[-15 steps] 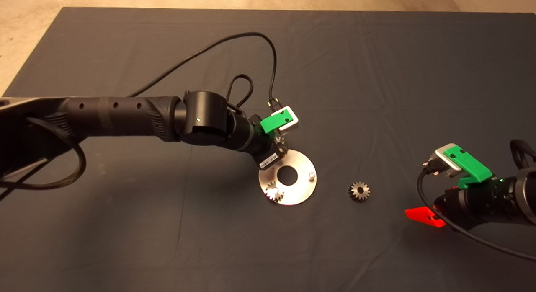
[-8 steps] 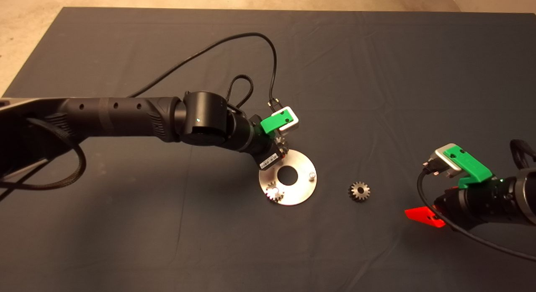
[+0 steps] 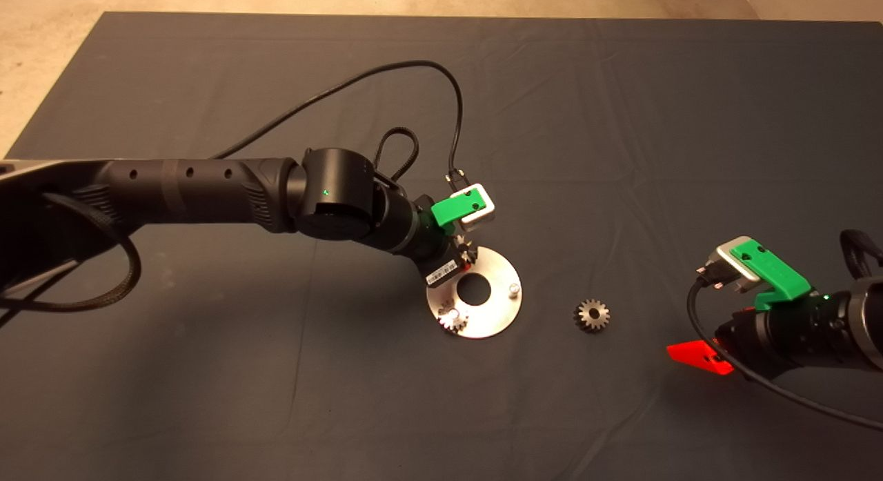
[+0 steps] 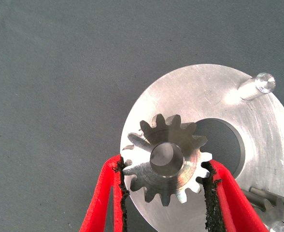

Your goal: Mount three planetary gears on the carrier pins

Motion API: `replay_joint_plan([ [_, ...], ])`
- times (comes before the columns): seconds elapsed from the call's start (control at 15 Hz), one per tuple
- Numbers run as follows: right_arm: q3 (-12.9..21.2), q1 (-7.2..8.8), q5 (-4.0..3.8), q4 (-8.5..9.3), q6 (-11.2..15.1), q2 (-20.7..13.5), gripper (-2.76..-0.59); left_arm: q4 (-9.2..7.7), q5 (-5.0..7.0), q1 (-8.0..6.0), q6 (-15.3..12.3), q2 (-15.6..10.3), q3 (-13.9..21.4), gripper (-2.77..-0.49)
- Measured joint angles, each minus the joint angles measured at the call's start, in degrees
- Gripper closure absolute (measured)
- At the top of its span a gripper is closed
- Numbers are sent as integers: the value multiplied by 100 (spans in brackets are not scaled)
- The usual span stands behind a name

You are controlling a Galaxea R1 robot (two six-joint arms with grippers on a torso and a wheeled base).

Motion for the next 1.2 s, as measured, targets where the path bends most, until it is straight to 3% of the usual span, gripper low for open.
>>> replay_joint_plan([
  [0.67,0,0,46,-2,0,-2,-273,-54,-20,-13,124,-2,-27,-72],
  [1.2,0,-2,59,-2,0,-2,-273,-74,155,-50,124,75,-36,-72],
])
